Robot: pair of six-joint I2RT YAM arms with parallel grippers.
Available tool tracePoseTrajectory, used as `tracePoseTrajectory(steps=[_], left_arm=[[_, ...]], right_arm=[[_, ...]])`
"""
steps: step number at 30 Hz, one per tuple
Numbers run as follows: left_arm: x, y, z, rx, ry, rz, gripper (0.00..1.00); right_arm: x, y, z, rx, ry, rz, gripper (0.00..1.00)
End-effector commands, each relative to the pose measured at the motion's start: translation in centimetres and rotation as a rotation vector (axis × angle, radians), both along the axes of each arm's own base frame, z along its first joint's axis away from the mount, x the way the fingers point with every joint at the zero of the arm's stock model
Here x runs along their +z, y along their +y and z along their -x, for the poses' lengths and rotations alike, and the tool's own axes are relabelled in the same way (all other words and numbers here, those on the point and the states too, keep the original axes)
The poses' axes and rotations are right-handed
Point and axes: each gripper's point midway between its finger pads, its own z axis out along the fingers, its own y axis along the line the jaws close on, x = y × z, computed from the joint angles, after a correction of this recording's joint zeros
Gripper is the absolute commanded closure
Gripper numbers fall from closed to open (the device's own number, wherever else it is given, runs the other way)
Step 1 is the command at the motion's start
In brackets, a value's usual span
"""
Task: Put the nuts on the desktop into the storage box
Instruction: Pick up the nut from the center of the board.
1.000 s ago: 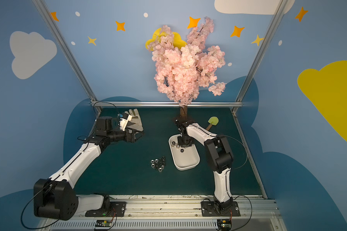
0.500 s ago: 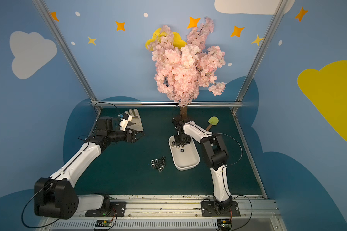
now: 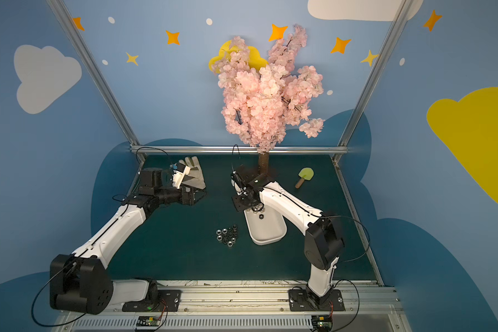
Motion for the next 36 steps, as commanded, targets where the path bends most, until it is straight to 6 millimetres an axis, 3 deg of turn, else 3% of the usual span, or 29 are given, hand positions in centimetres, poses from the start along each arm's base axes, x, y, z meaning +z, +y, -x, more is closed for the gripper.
tracePoseTrajectory(steps=[1,7,16,27,36], left_arm=[[0.8,0.1,0.1,-0.001,-0.039,-0.009,0.0],[0.8,0.3,0.1,0.013,-0.04,-0.015,0.0],[0.9,0.3,0.1,0.017,-0.048,-0.02,0.0],[0.8,0.3,0.0,0.015,-0.045,-0.014,0.0],[0.9,0.4,0.1,0.019,-0.051,-0.019,0.0]], right_arm=[[-3.2,2.0,1.6,0.046,0.094,0.01,0.48],[-7.7,2.5,1.6,0.007,0.168,0.165,0.49],[-10.8,2.3,1.3,-0.016,0.209,0.259,0.51],[-13.0,0.5,2.3,-0.046,0.248,0.334,0.56],[-14.0,0.4,3.4,-0.03,0.274,0.353,0.58]])
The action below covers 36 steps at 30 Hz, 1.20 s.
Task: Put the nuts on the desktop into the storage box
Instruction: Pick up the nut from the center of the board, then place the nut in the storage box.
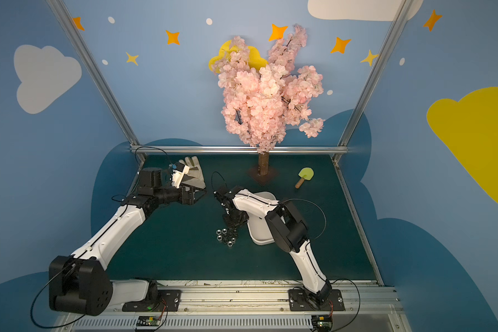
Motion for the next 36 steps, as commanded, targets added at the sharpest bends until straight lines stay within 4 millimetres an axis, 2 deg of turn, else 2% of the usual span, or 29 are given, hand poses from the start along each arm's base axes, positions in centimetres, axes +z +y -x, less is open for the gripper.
tracePoseTrajectory(steps=[1,4,6,8,13,17,19,23,27,31,36], left_arm=[[0.6,0.1,0.3,-0.003,-0.033,-0.005,0.0],[0.6,0.0,0.2,-0.003,-0.035,0.002,0.0],[0.5,-0.1,0.2,-0.006,-0.03,0.004,0.0],[0.6,-0.1,0.2,-0.008,-0.031,0.003,0.0],[0.8,0.1,0.2,0.0,-0.041,-0.003,0.0],[0.7,0.0,0.2,-0.003,-0.04,0.002,0.0],[0.8,0.0,0.2,-0.002,-0.04,-0.001,0.0],[1.0,0.1,0.1,0.0,-0.047,-0.002,0.0],[0.8,0.0,-0.1,-0.002,-0.038,0.005,0.0],[0.8,0.1,-0.1,0.004,-0.041,-0.002,0.0],[0.7,0.2,-0.1,0.009,-0.041,-0.007,0.0]], right_arm=[[-1.3,-0.9,1.2,0.002,0.038,0.058,0.61],[-1.1,-0.9,1.0,0.0,0.027,0.059,0.77],[-0.3,-0.7,0.6,-0.002,0.002,0.046,0.82],[1.2,-0.2,-0.1,0.003,-0.035,0.016,0.83],[7.0,0.8,-2.3,-0.001,-0.169,-0.099,0.83],[11.2,-1.1,-4.2,-0.063,-0.272,-0.156,0.83],[12.1,-3.0,-4.9,-0.111,-0.285,-0.167,0.82],[10.7,-7.8,-5.5,-0.201,-0.236,-0.121,0.83],[8.4,-10.6,-4.5,-0.232,-0.169,-0.064,0.82],[6.0,-10.9,-3.5,-0.231,-0.098,-0.035,0.82],[3.6,-9.9,-3.4,-0.219,-0.04,-0.015,0.82]])
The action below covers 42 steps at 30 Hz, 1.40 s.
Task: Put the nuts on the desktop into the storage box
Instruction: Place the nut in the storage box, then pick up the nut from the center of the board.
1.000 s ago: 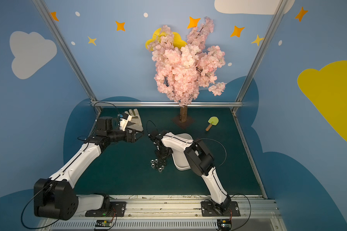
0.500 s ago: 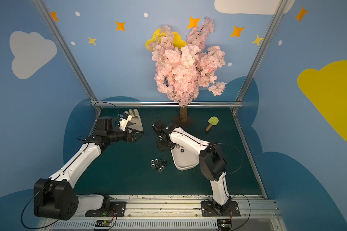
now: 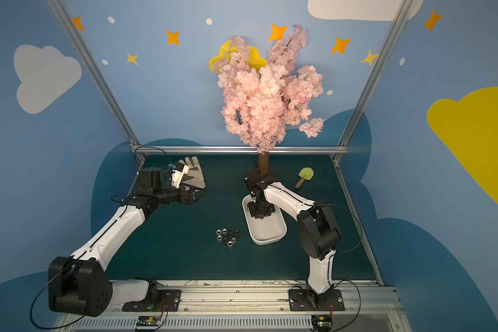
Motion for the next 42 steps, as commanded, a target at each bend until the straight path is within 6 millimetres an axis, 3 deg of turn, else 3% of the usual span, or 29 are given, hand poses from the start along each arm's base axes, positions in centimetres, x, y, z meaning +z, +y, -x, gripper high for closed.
tracePoseTrajectory(steps=[1,8,18,24,30,33,36,38,42], left_arm=[[0.5,0.1,0.0,0.002,-0.027,-0.004,0.0],[0.4,0.3,0.1,0.011,-0.026,-0.017,0.0],[0.3,0.3,0.0,0.014,-0.024,-0.02,0.0],[0.2,0.3,0.1,0.013,-0.02,-0.02,0.0],[0.3,0.4,0.1,0.015,-0.021,-0.021,0.0],[0.3,0.5,0.1,0.021,-0.023,-0.025,0.0],[0.3,0.6,0.1,0.029,-0.025,-0.03,0.0],[0.2,0.6,0.1,0.032,-0.023,-0.032,0.0],[0.3,0.8,0.1,0.043,-0.03,-0.037,0.0]], right_arm=[[-0.6,1.1,0.1,0.02,0.026,-0.009,0.82],[-2.3,2.2,-0.8,0.037,0.054,0.007,0.81],[-3.6,0.8,-2.8,0.017,0.048,0.074,0.71],[-1.6,0.8,-4.0,0.015,0.0,0.064,0.56],[3.1,1.7,-4.1,0.03,-0.109,0.008,0.47],[5.9,3.3,-3.7,0.072,-0.165,-0.059,0.48],[7.6,6.2,-2.3,0.155,-0.183,-0.137,0.48],[7.7,8.1,-1.2,0.208,-0.163,-0.168,0.48],[6.0,11.5,0.9,0.279,-0.112,-0.188,0.48]])
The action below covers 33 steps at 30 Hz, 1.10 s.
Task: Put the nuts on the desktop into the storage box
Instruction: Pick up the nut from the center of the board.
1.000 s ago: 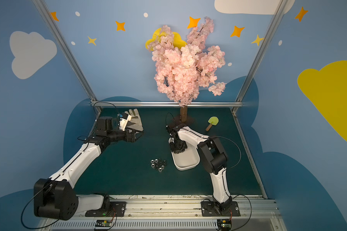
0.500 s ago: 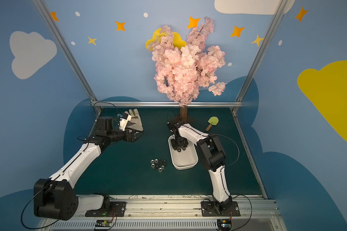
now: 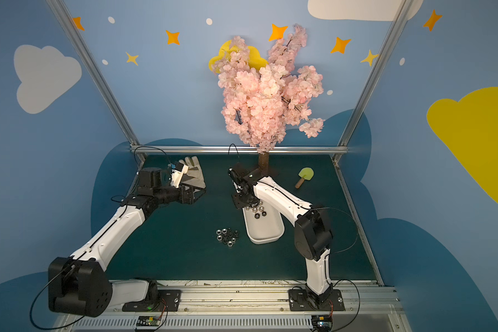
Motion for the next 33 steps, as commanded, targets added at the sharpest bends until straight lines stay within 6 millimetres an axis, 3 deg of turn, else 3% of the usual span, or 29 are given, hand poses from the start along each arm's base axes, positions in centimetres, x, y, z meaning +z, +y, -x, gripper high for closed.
tracePoseTrajectory(steps=[1,7,13,26,30,33], left_arm=[[0.6,0.4,0.4,0.019,-0.027,-0.017,0.0],[1.1,2.7,-0.3,0.159,-0.057,-0.058,0.0],[2.1,3.2,-0.1,0.159,-0.064,-0.021,0.0],[2.4,3.0,0.0,0.149,-0.074,-0.009,0.0],[2.4,3.1,-0.1,0.153,-0.077,-0.009,0.0],[2.4,3.2,-0.1,0.156,-0.08,-0.011,0.0]], right_arm=[[-2.3,2.6,2.2,0.076,0.074,-0.003,0.49],[-5.2,6.6,4.4,0.173,0.117,-0.002,0.48],[-7.7,8.8,5.9,0.239,0.151,0.028,0.46],[-11.7,9.3,7.9,0.304,0.185,0.146,0.49],[-12.5,9.0,8.3,0.315,0.185,0.185,0.55],[-12.8,8.8,8.5,0.318,0.182,0.203,0.65]])
